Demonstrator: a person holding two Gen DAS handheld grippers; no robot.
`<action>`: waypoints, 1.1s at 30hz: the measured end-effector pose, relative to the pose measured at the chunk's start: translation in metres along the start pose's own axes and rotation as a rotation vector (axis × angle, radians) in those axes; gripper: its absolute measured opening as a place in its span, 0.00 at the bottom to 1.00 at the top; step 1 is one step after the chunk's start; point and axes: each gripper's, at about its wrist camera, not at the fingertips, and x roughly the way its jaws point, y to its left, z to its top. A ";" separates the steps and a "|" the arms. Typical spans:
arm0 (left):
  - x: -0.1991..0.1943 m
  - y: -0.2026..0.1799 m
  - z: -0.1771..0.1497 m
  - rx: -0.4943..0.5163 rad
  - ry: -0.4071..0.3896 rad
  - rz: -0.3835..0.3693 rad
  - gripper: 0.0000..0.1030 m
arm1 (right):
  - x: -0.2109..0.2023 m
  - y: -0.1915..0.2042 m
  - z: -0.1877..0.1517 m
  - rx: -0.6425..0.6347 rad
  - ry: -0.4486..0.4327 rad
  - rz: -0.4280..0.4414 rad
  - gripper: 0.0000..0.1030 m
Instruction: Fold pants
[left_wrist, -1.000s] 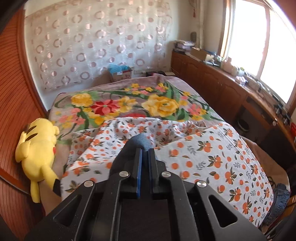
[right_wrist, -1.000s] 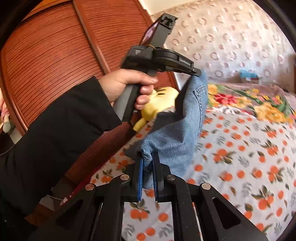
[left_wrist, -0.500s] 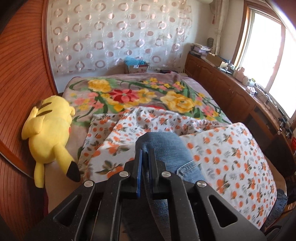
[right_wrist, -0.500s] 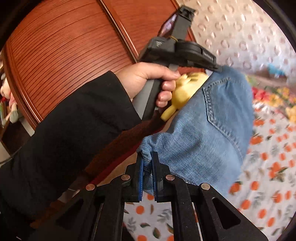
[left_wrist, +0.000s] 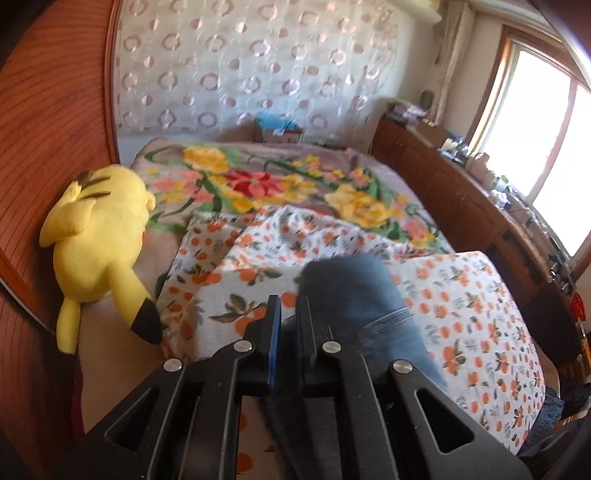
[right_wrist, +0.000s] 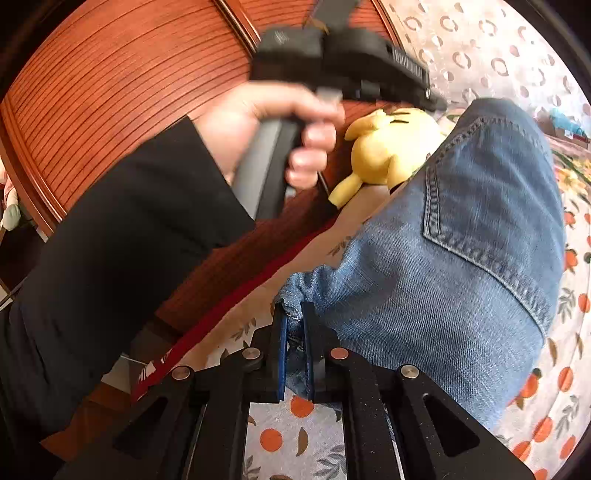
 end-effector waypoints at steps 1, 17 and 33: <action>-0.004 -0.006 0.001 0.015 -0.011 -0.010 0.07 | 0.001 0.001 -0.001 -0.007 0.011 -0.005 0.07; -0.004 -0.095 -0.013 0.224 0.049 -0.087 0.07 | -0.105 0.018 -0.020 -0.040 -0.102 -0.078 0.21; 0.043 -0.045 -0.063 0.200 0.178 0.095 0.07 | -0.088 -0.051 0.016 0.058 -0.056 -0.246 0.22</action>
